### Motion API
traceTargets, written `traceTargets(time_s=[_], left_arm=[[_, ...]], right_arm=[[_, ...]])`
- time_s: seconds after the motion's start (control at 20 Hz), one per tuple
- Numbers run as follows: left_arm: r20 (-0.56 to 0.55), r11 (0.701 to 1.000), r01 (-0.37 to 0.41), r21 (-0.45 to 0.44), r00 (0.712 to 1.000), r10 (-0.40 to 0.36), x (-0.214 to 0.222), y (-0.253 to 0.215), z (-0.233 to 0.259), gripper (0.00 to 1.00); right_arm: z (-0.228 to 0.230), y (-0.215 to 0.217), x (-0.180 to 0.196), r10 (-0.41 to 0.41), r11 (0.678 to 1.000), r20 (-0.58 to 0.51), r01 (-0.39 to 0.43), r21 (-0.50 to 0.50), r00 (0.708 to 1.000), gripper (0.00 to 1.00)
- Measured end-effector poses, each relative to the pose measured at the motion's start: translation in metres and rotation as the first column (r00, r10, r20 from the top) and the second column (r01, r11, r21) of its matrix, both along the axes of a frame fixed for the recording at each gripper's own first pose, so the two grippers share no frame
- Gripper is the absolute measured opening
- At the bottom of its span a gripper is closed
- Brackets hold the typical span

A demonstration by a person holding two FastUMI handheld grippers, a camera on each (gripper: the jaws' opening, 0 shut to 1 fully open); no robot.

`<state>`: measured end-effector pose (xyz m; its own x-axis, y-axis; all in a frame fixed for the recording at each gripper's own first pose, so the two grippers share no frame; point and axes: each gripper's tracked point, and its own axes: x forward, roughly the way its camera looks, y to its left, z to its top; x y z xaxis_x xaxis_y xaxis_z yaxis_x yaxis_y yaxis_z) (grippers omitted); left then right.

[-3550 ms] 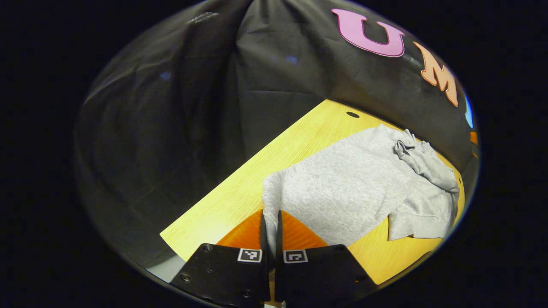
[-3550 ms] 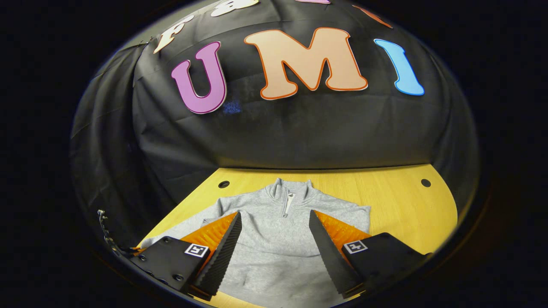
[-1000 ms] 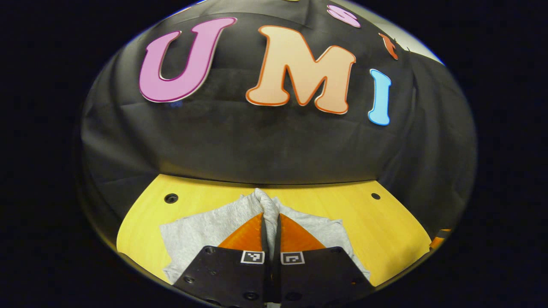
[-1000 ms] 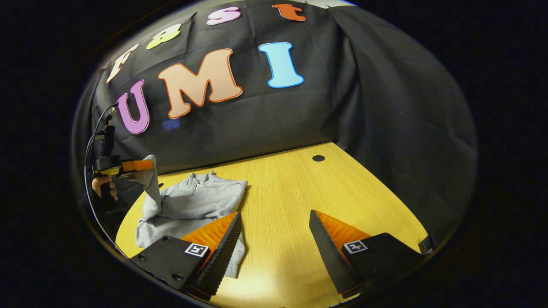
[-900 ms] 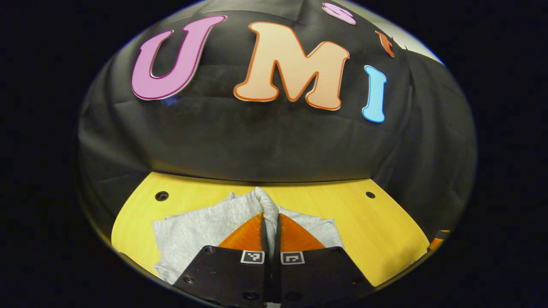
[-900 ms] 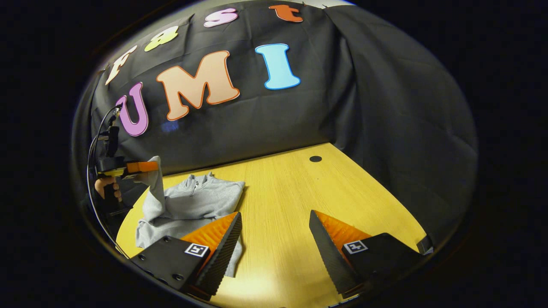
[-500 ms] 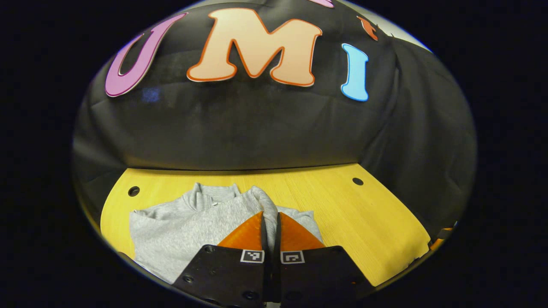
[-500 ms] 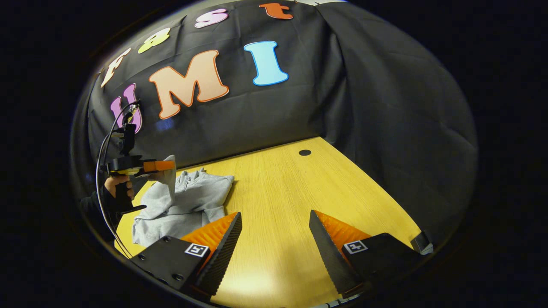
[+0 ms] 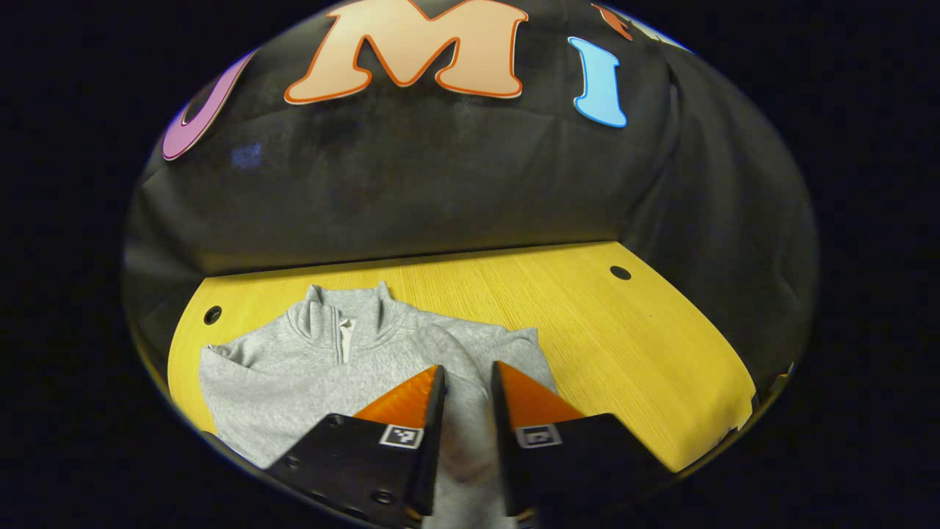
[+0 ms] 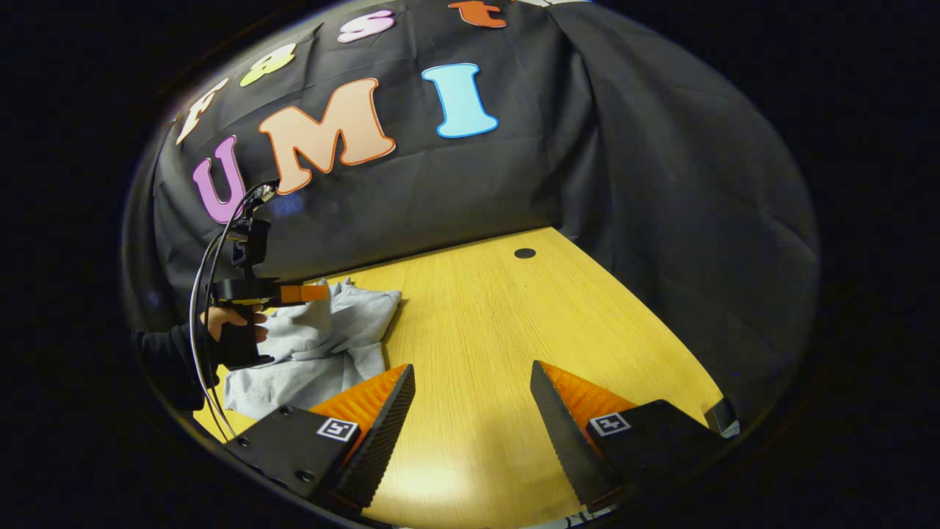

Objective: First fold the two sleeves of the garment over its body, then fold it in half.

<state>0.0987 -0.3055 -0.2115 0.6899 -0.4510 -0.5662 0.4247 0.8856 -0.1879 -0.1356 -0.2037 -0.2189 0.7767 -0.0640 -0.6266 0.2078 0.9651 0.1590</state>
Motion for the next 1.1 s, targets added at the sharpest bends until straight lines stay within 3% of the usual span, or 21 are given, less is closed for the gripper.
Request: traceTargets(time_s=[0.2, 0.45, 0.7, 1.05, 1.1], left_arm=[[0.077, 0.998, -0.069, 0.013, 0.995, 0.068, 0.002, 0.038, 0.023, 0.96], [0.117, 0.989, -0.151, -0.008, 0.982, 0.151, -0.012, 0.107, 0.047, 0.94], [0.152, 0.973, -0.227, 0.042, 0.964, 0.218, -0.032, 0.194, 0.053, 0.95], [0.13, 0.935, -0.337, 0.106, 0.937, 0.323, -0.077, 0.291, 0.033, 0.95], [0.116, 0.931, -0.35, 0.104, 0.934, 0.338, -0.087, 0.301, 0.027, 0.95]], right_arm=[[-0.001, 0.023, 0.012, 0.032, 0.999, 0.001, -0.032, 0.017, 0.999, 0.98], [0.0, 0.06, 0.029, 0.094, 0.995, 0.008, -0.095, 0.023, 0.996, 0.98], [-0.006, 0.1, 0.048, 0.166, 0.986, 0.002, -0.166, 0.018, 0.986, 0.94], [-0.024, 0.142, 0.061, 0.223, 0.975, -0.024, -0.223, -0.002, 0.975, 0.95], [-0.03, 0.145, 0.062, 0.231, 0.973, -0.034, -0.231, -0.013, 0.972, 0.99]])
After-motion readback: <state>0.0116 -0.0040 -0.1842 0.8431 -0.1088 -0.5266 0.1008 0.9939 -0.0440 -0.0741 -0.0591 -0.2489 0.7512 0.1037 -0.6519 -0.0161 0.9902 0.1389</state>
